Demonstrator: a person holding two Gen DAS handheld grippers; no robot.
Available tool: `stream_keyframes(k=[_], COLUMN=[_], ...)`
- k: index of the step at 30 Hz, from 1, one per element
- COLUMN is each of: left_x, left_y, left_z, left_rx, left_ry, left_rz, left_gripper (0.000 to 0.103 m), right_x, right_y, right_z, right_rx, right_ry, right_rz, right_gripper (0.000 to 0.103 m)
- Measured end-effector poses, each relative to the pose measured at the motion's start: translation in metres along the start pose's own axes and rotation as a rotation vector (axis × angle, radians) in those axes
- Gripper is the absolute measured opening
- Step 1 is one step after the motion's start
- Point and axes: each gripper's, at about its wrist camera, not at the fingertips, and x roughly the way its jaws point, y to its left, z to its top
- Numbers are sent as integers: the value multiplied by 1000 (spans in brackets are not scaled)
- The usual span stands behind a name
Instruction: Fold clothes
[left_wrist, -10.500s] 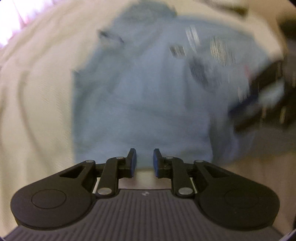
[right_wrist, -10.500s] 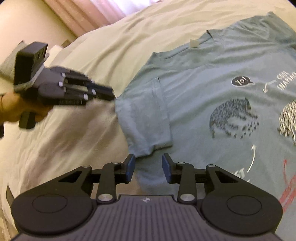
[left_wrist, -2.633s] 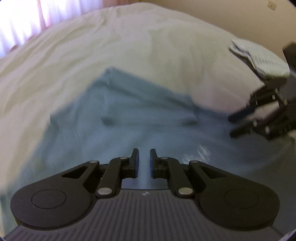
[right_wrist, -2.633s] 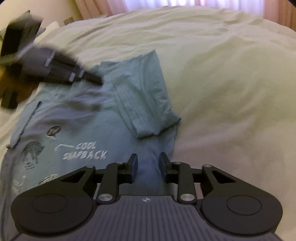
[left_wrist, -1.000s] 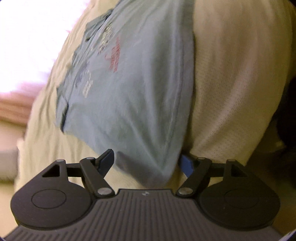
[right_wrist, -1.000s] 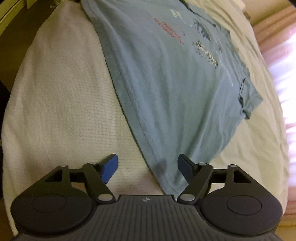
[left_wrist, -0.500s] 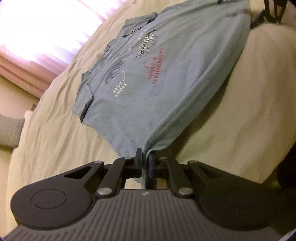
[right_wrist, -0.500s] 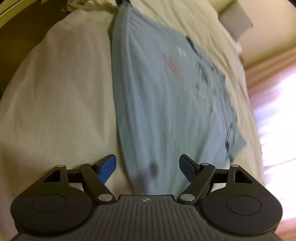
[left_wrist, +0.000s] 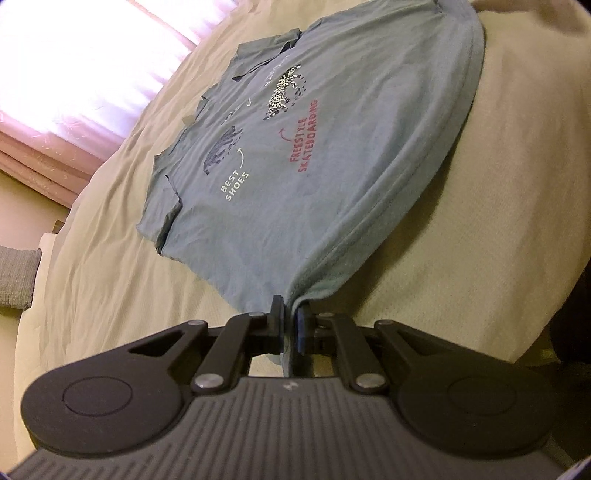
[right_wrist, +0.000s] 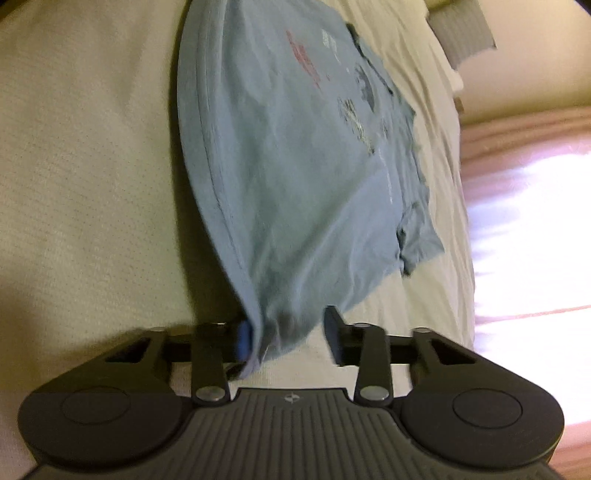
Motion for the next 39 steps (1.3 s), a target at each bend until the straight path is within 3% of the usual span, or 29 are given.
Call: stream_keyframes(k=[1,2,9,17,31,36,39], left_x=[-1,-4,-36,-66,-140,-130,-104], left_y=[0,0,-11,-24,-73,-31,28], left_z=[0,0,-7,-9,-9,8,25], left_rx=[5,11,76,52,10,-70,-140], left_ry=[2,0,-9,10,104,118,114], left_rz=[-2,-8,-53,-67,-234,-216,-188], left_gripper=[4,4,2,2,2,2,2], right_x=[-1,-2,-21,-54,-125,-132,-129], right_y=[-1,-2,-14,-22,-4,-23,-59], right_z=[1,2,0,-4,-26,-35,-31], right_rx=[-4,-9,52,81,123,135,133], right_ry=[-9,-19,-18,-30,7,1,-36], right_rz=[16,31,132,183,364,430,392], right_gripper=[4,0,0,0,0,0,0])
